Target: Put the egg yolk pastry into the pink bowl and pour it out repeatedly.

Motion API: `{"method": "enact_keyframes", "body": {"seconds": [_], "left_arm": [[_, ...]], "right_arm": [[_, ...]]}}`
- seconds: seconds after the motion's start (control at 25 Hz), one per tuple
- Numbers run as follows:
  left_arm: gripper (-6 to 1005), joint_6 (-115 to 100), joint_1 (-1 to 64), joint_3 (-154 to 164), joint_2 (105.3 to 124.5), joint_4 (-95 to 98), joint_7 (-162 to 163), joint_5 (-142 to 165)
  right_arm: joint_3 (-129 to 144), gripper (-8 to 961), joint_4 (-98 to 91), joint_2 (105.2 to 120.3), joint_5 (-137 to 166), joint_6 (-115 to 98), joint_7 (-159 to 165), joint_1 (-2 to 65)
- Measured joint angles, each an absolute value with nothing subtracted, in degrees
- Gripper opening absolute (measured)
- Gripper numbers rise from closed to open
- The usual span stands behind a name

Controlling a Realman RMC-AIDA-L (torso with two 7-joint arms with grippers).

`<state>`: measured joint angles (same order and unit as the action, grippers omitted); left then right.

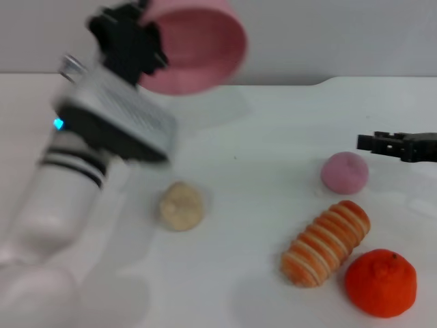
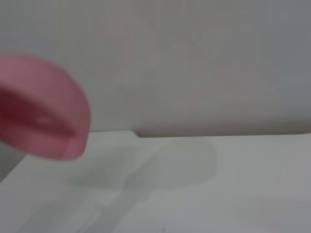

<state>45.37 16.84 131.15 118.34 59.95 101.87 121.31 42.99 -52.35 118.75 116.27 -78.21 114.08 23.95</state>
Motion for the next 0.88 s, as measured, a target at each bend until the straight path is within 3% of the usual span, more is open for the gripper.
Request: {"method": "enact_keyframes", "body": {"seconds": [0.24,0.52,0.88], "left_arm": [[-1,2.27,10.93,106.44,118.16,77.31,103.99,106.18],[-2,-50.66,15.63,72.27,117.45,75.92,124.24,109.05],[-1,-78.93,15.07,52.93,117.60,87.39,145.20,134.67]], "right_arm": [[49.56,620,-51.28,118.89,116.15,-76.80,112.71,28.90],[57.54,633,-51.31,118.99,114.00,-73.23,111.89,32.72],[78.72,650,-49.36,118.95,109.01,-64.67,107.13,38.92]]}}
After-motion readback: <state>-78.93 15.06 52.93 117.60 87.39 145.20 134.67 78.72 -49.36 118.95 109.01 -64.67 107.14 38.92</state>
